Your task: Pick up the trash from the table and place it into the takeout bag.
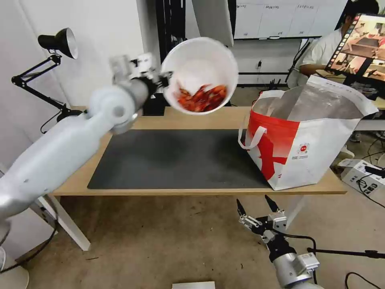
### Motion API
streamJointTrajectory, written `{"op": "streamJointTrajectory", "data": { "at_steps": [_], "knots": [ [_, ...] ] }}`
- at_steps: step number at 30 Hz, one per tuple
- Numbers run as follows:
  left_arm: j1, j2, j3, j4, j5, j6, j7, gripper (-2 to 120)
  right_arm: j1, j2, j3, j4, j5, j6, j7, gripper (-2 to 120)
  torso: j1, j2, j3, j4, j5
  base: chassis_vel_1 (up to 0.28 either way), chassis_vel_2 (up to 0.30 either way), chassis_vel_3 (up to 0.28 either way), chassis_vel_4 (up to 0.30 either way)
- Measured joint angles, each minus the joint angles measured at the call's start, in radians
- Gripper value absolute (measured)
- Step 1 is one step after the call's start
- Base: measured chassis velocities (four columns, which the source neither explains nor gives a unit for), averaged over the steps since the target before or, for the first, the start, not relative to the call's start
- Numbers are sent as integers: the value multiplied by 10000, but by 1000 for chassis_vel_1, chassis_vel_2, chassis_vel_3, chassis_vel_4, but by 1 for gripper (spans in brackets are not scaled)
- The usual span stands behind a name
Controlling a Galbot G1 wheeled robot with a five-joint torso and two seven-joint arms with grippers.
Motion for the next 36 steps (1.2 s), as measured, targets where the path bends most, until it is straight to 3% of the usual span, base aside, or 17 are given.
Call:
{"op": "streamJointTrajectory", "data": {
  "at_steps": [6,12,13,15,18,19,22,25,29,36],
  "knots": [
    [-626,-1479,473,778,-323,-6,-370,0,0,0,0,0,0,0,0,100,0,0,-1,-2,2,0,0,0,0],
    [-764,-1853,571,1015,-352,-6,-449,0,0,0,0,-1,0,0,0,100,0,0,0,-2,1,0,0,0,0],
    [-971,-2441,682,1416,-385,-7,-599,0,0,0,0,0,0,0,0,100,0,0,0,3,0,0,0,0,0],
    [-1052,-2734,724,1620,-399,-8,-643,0,0,0,0,0,0,0,0,100,0,0,0,3,-1,0,0,0,0],
    [-1185,-4249,874,2804,-346,-11,-956,0,-1,0,0,0,0,0,0,100,-1,0,0,-1,1,0,0,0,0],
    [-1185,-4249,874,2804,-346,-11,-956,0,-1,0,0,0,0,0,0,100,-1,0,0,-1,1,0,0,0,0],
    [-1213,-5623,925,4049,45,-12,-1005,0,-1,0,0,0,0,1,0,100,-1,0,-1,0,1,0,0,0,0],
    [-1214,-6199,930,4651,320,-33,-1005,0,0,0,0,0,0,0,0,100,-1,0,-1,-3,2,0,0,0,0],
    [-1197,-6520,1205,5094,981,-220,-946,0,0,0,0,0,0,0,1,100,-1,0,-1,-3,2,0,0,0,0],
    [-898,-6482,1621,5144,2322,-643,-709,0,0,0,0,0,0,1,0,100,-1,0,-1,3,-2,0,0,0,0]
  ]
}}
